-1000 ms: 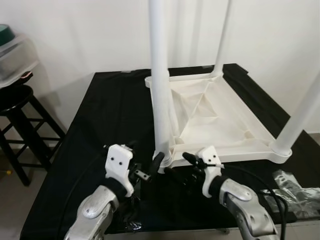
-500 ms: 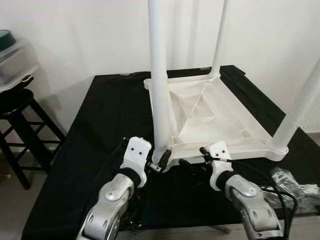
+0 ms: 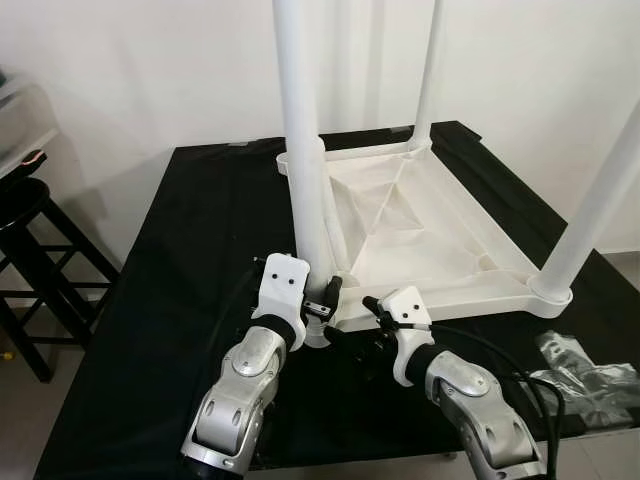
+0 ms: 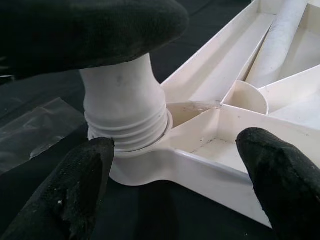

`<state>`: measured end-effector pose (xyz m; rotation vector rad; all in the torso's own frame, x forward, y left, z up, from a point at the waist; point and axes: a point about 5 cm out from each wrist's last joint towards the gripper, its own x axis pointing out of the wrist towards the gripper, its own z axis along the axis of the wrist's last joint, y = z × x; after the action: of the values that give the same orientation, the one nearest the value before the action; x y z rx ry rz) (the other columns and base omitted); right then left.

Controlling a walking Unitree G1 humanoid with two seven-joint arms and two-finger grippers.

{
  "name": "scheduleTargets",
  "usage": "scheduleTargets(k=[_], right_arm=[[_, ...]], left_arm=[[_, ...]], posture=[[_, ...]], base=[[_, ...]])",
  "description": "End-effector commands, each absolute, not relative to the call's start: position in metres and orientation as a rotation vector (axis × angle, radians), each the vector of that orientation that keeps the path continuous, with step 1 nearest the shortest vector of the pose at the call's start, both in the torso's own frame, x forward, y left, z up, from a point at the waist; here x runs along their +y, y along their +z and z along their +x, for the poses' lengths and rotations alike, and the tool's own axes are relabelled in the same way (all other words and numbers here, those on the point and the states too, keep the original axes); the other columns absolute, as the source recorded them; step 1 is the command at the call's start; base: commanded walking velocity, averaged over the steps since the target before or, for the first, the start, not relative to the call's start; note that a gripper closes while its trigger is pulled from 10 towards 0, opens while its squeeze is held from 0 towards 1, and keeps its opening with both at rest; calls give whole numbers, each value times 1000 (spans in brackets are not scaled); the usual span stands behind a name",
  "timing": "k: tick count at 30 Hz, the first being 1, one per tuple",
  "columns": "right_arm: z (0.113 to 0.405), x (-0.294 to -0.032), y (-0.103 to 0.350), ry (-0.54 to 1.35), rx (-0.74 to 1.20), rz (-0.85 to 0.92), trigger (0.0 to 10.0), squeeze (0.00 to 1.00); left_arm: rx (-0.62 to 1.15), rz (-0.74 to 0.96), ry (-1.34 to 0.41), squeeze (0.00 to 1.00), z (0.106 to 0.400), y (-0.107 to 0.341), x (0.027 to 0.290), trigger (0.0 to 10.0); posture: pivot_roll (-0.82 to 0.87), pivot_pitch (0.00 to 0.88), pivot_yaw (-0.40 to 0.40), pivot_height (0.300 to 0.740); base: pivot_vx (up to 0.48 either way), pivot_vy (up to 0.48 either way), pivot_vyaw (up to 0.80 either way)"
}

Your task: Building children table

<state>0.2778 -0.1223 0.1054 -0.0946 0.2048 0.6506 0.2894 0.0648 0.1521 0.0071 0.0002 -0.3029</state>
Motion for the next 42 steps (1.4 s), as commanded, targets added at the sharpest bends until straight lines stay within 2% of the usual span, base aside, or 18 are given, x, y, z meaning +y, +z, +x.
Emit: scheduleTargets(k=[1,2,17,19,20,22,23,25,26,28,36,42], right_arm=[[275,-120,101,656,220,-79,10000,0],[275,-120,100,656,221,-76,10000,0],[274,-120,98,663,233,-51,10000,0],[274,-120,99,670,232,-39,10000,0],[274,-120,99,670,232,-39,10000,0],[275,-120,100,683,232,-22,10000,0],[275,-120,100,683,232,-22,10000,0],[275,-118,100,707,234,-6,10000,0],[275,-118,100,707,234,-6,10000,0],[275,-117,100,721,236,2,10000,0],[274,-120,101,726,238,13,10000,0],[274,-120,101,732,241,15,10000,0]], left_arm=[[29,7,-232,0,291,147,68,10000],[33,0,-205,0,292,146,69,118],[41,-106,-158,0,292,142,74,0],[-79,-184,-386,0,286,155,67,0],[-79,-184,-386,0,286,155,67,0],[-196,-204,-721,0,268,166,63,0],[-196,-204,-721,0,268,166,63,0],[-148,-219,-968,0,257,153,86,0],[-148,-219,-968,0,257,153,86,0],[-72,-229,-1117,0,252,140,105,0],[-2,-173,-1304,0,255,129,98,0],[-43,-128,-1276,0,265,132,101,392]], posture=[[-107,0,47,740],[-107,0,47,740],[-115,0,48,740],[-124,0,47,740],[-124,0,47,740],[-127,0,43,740],[-127,0,43,740],[-126,0,38,740],[-126,0,38,740],[-131,0,36,740],[-161,0,39,740],[-165,0,41,740]], base=[[0,0,0],[0,0,0],[0,0,0],[0,0,0],[0,0,0],[0,0,0],[0,0,0],[0,0,0],[0,0,0],[0,0,0],[0,0,0],[0,0,0]])
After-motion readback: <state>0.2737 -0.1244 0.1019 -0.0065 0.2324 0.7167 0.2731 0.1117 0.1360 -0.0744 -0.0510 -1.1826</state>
